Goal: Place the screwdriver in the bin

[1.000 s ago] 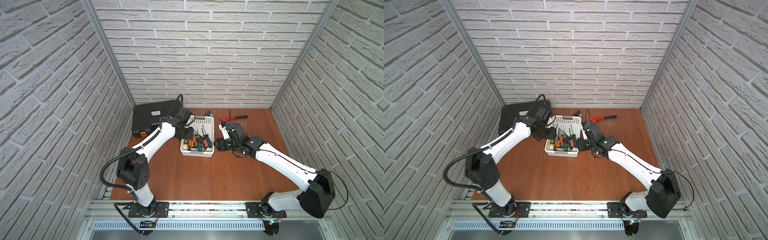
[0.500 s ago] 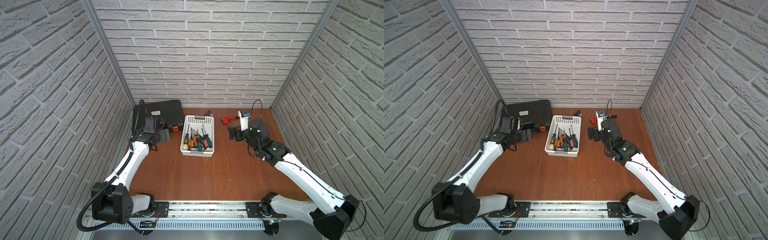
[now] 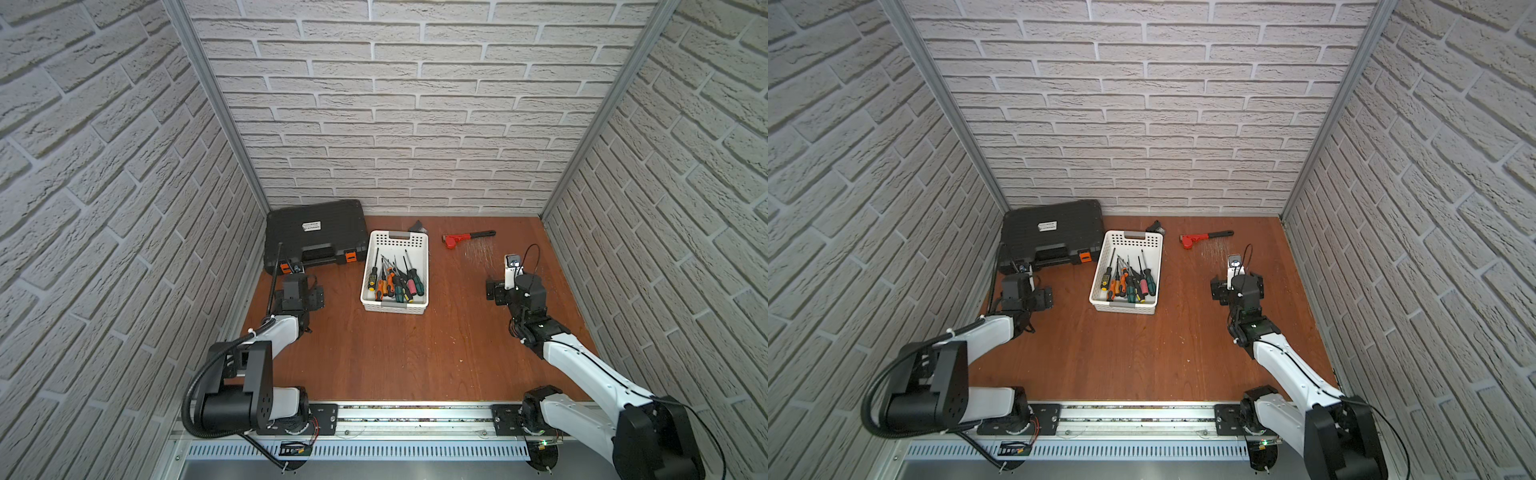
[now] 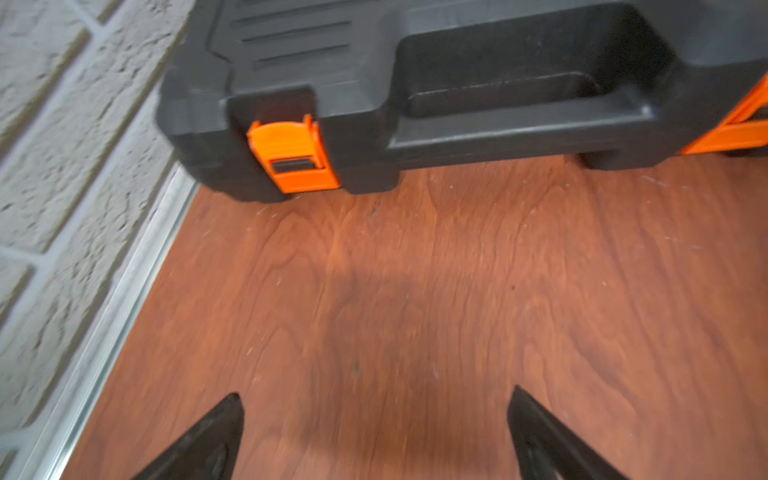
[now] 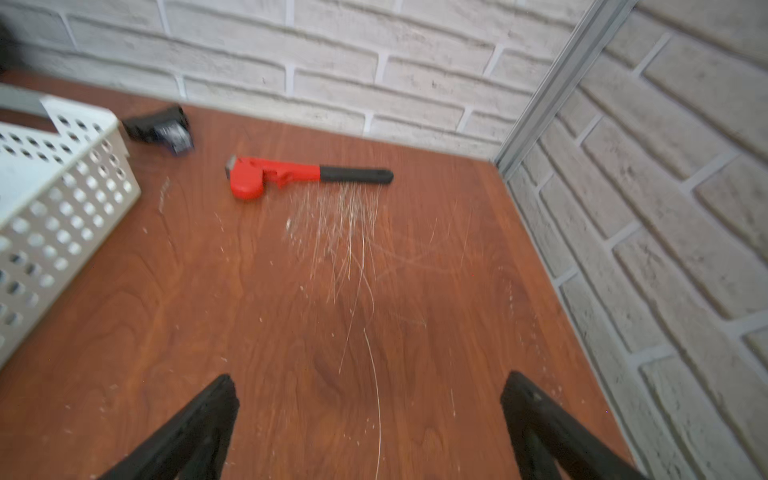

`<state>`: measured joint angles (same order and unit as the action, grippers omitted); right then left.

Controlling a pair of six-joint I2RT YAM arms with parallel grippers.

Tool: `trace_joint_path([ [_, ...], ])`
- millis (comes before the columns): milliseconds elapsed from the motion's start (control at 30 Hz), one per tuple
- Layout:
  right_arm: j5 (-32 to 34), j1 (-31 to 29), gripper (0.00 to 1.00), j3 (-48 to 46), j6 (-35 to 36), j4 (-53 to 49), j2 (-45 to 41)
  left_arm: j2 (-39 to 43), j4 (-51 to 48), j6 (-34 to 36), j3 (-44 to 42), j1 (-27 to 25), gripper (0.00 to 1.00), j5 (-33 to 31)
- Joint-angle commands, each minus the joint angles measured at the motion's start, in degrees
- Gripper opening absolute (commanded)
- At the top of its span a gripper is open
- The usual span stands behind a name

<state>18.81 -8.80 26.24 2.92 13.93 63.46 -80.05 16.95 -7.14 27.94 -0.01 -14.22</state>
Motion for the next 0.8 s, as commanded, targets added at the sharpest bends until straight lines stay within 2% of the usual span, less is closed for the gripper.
trace_joint_path([
  [0,-2.9,2.6,0.99,-2.1,-2.8,13.1,3.3,-2.0,15.1,3.2,0.2,-0.2,0.98,2.0],
  [100,-8.3,6.1,0.98,-5.6,-5.9,20.6,6.1,-4.7,21.3,4.0,-0.4,0.3,0.98,5.5],
  [167,-10.8,6.7,0.95,-7.6,-6.2,27.1,8.9,-8.2,26.4,3.0,-1.0,1.7,0.98,5.9],
  [200,-11.6,6.7,0.95,-7.8,-5.9,28.0,9.9,-7.5,23.8,1.5,-0.7,2.7,0.98,6.7],
  [233,-12.2,6.7,0.94,-9.0,-5.6,30.9,11.3,-7.7,27.9,1.1,-2.3,3.0,0.98,6.7],
  [300,-12.3,6.7,0.94,-12.3,-5.9,40.1,16.1,-10.3,36.8,1.1,-6.2,3.2,0.98,7.3],
  [367,-12.9,7.0,1.00,-12.6,-6.2,52.2,23.8,-9.5,34.4,1.0,-5.6,3.3,0.98,7.5],
  [400,-14.4,7.4,1.00,-12.4,-6.3,51.0,23.3,-10.5,37.2,1.0,-6.2,3.4,0.98,7.6],
  [467,-14.7,7.6,1.00,-7.7,-6.1,34.6,18.7,-9.8,35.2,0.8,-5.8,3.7,0.98,8.0],
  [500,-15.4,7.6,1.00,-6.6,-6.0,33.7,20.0,-10.2,36.5,0.9,-6.0,3.7,0.98,8.1],
  [600,-16.6,7.6,1.00,-8.2,-5.6,41.2,22.6,-10.3,36.5,0.9,-6.0,3.6,0.98,7.7],
  [767,-17.0,7.6,1.00,-6.4,-5.3,34.5,20.4,-10.1,36.4,0.9,-6.1,3.4,0.98,7.6],
])
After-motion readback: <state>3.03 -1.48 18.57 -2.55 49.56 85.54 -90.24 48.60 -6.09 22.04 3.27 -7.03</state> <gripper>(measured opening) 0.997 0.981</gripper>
